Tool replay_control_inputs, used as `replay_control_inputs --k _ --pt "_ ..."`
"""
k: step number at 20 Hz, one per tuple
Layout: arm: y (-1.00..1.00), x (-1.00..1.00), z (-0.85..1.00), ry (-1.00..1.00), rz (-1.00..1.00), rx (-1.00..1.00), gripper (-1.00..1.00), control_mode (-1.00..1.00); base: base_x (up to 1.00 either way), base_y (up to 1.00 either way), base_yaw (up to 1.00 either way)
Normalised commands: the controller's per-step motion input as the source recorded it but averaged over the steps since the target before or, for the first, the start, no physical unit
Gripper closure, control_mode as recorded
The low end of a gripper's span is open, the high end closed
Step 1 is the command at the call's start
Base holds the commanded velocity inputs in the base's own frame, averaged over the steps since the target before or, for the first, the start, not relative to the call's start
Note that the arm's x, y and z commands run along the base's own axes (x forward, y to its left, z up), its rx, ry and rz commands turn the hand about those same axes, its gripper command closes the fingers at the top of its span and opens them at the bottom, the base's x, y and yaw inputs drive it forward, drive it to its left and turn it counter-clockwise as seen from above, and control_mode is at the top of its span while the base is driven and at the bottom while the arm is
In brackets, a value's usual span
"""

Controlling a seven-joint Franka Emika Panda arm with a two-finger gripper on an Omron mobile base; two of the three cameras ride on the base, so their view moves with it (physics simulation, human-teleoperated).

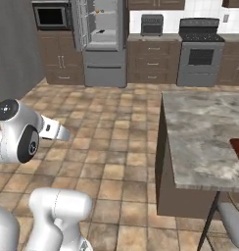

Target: Gather the onion and mushroom from the fridge and place them on a tray on the dining counter. Then gather the chicken drumstick and fish from the fridge and place them on the other tray.

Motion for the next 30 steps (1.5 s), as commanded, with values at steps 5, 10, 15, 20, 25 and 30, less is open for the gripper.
replay_control_inputs --k 5,10,15,20,25,30 --pt "0.0 0.0 0.0 0.0 0.0 0.0 -1.0 1.0 1.0 1.0 -0.08" --pt "0.0 0.0 0.0 0.0 0.0 0.0 -1.0 1.0 1.0 0.9 -0.03" --pt "0.0 0.0 0.0 0.0 0.0 0.0 -1.0 1.0 1.0 0.54 0.0" --pt "0.0 0.0 0.0 0.0 0.0 0.0 -1.0 1.0 1.0 0.24 -0.01" --pt "0.0 0.0 0.0 0.0 0.0 0.0 -1.0 1.0 1.0 0.06 -0.02" --pt "0.0 0.0 0.0 0.0 0.0 0.0 -1.0 1.0 1.0 0.23 -0.02"
